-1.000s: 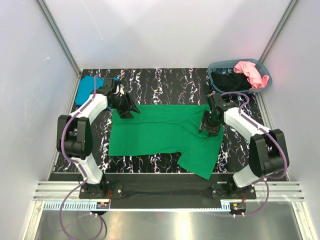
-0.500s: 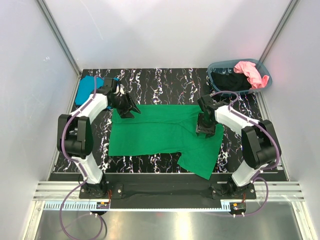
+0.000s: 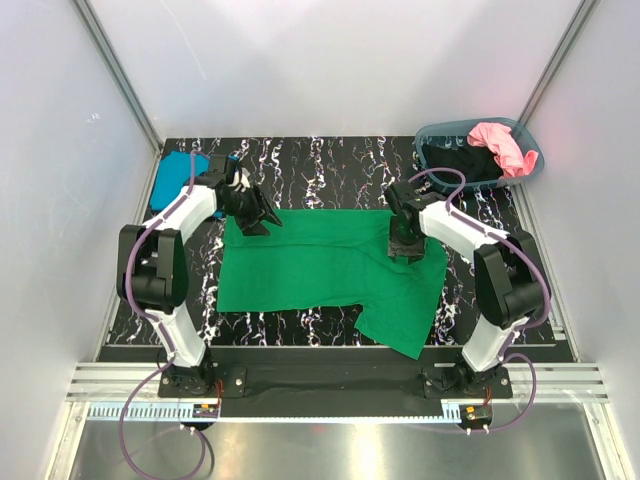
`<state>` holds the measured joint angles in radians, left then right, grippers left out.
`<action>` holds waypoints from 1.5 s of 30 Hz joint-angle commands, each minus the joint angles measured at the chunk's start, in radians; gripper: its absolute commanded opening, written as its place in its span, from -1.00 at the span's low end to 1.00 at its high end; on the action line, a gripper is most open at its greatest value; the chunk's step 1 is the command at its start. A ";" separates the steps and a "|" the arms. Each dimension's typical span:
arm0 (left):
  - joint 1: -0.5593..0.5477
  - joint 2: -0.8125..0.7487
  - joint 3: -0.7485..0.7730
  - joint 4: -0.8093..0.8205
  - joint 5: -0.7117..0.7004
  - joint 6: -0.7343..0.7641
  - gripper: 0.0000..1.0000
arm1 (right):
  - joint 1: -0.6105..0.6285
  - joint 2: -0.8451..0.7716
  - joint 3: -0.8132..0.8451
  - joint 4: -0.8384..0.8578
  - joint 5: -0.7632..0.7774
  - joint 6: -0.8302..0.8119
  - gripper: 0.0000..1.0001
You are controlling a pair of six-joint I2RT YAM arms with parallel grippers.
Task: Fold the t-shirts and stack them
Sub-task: Fold the tshirt
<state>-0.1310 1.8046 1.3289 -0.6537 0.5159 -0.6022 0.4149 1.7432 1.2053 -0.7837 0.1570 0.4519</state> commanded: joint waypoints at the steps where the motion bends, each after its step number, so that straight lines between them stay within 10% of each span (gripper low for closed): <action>1: -0.001 -0.001 0.041 0.016 0.033 0.015 0.03 | 0.010 0.030 0.037 -0.006 0.044 -0.028 -0.06; 21: 0.056 -0.011 0.012 0.039 -0.005 0.001 0.01 | 0.193 0.085 0.088 -0.043 0.377 -0.324 0.15; 45: 0.060 -0.001 0.016 0.029 0.001 0.010 0.00 | 0.203 0.084 0.040 0.064 0.179 -0.395 -0.03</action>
<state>-0.0731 1.8046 1.3289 -0.6487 0.5087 -0.5991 0.6086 1.8286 1.2430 -0.7494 0.3454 0.0818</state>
